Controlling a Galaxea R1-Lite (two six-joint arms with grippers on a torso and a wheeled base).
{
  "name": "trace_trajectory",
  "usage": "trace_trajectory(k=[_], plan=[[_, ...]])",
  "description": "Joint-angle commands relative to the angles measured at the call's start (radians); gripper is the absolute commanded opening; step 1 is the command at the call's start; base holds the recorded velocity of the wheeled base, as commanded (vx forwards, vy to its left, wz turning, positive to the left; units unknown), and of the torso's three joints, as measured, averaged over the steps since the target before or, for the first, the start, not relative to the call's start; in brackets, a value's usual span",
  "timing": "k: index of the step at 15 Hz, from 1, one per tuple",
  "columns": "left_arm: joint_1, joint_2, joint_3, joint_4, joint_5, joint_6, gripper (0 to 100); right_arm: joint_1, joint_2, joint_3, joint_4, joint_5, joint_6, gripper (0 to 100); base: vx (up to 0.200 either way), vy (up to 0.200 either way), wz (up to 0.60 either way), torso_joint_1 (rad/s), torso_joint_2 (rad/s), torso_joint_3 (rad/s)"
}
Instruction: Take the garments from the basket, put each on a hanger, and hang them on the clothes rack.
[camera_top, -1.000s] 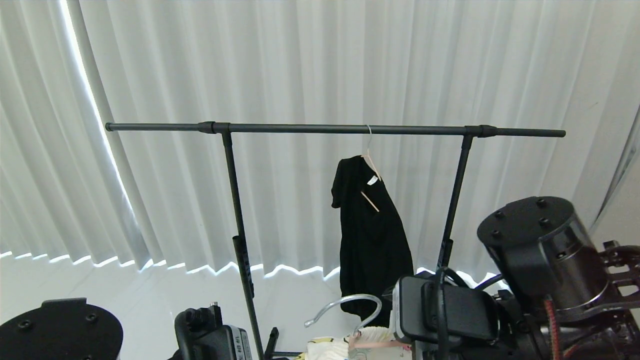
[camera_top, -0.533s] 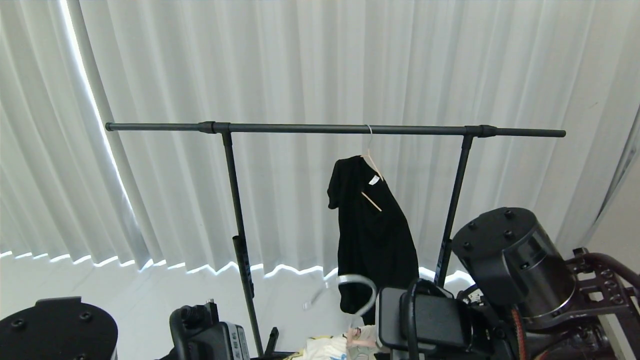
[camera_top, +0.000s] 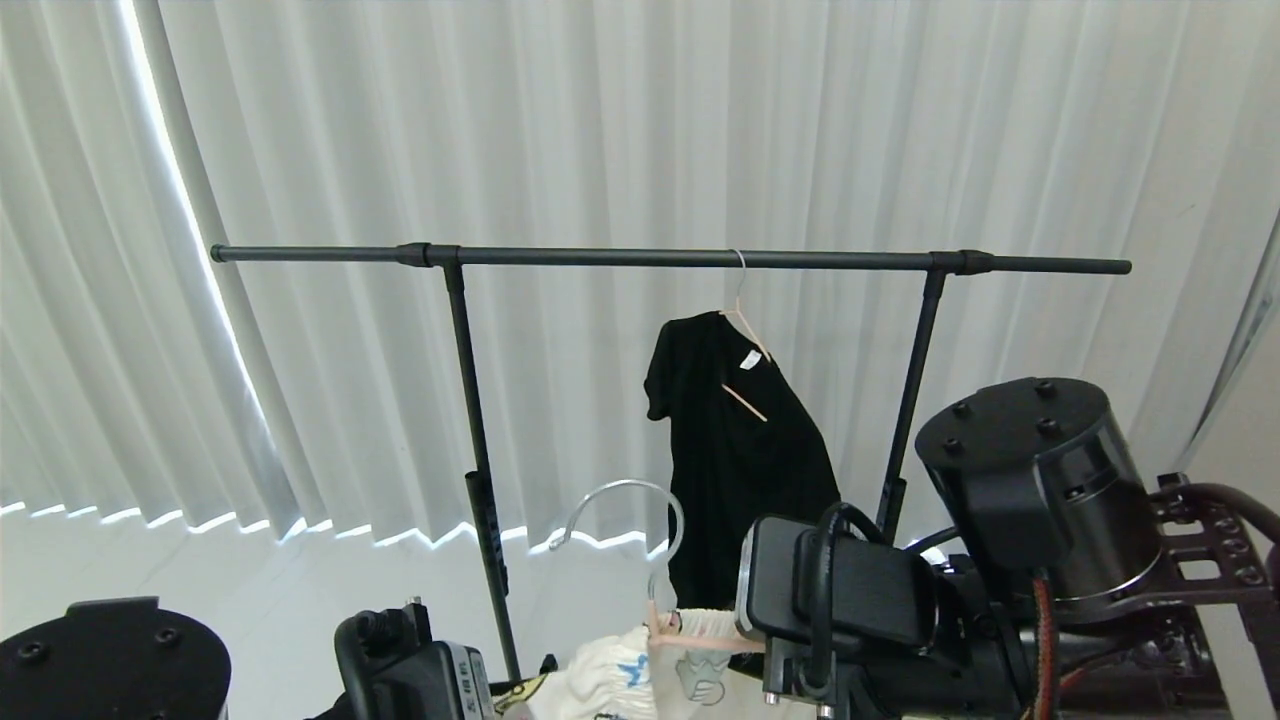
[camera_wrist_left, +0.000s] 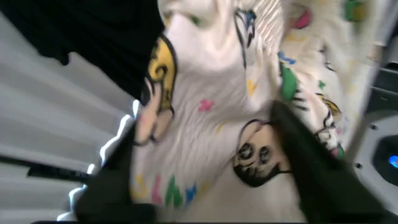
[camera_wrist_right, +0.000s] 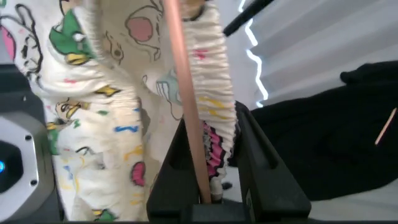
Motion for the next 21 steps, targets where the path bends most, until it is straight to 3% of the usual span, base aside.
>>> trace_trajectory(k=[1, 4, 10, 12, 16, 18, 21], plan=[[0.019, 0.002, 0.0, -0.014, 0.015, -0.002, 100, -0.001, -0.017, 0.006, -0.008, 0.0, -0.005, 0, 0.0, 0.0, 0.0, 0.0, 0.0, 0.0], [0.058, 0.002, 0.0, -0.035, 0.062, -0.012, 100, 0.002, -0.046, 0.013, -0.042, -0.055, -0.017, 0, 0.0, 0.0, 0.0, 0.0, 0.0, 0.0], [0.248, -0.001, 0.008, -0.119, 0.062, -0.014, 100, -0.004, -0.124, 0.104, -0.108, -0.089, -0.031, 0, 0.0, 0.0, 0.0, 0.0, 0.0, 0.0], [0.34, -0.031, 0.06, -0.127, 0.061, -0.009, 100, -0.022, -0.152, 0.128, -0.108, -0.089, -0.031, 0, 0.0, 0.0, 0.0, 0.0, 0.0, 0.0], [0.368, -0.09, 0.123, -0.129, 0.059, -0.003, 100, -0.105, -0.182, 0.144, -0.111, -0.089, -0.033, 0, 0.0, 0.0, 0.0, 0.0, 0.0, 0.0], [0.414, -0.044, 0.127, -0.129, 0.059, -0.003, 100, -0.11, -0.198, 0.145, -0.129, -0.078, -0.033, 0, 0.0, 0.0, 0.0, 0.0, 0.0, 0.0], [0.518, 0.155, 0.077, -0.146, 0.059, -0.012, 100, -0.106, -0.202, 0.148, -0.136, -0.04, -0.034, 0, 0.0, 0.0, 0.0, 0.0, 0.0, 0.0]])
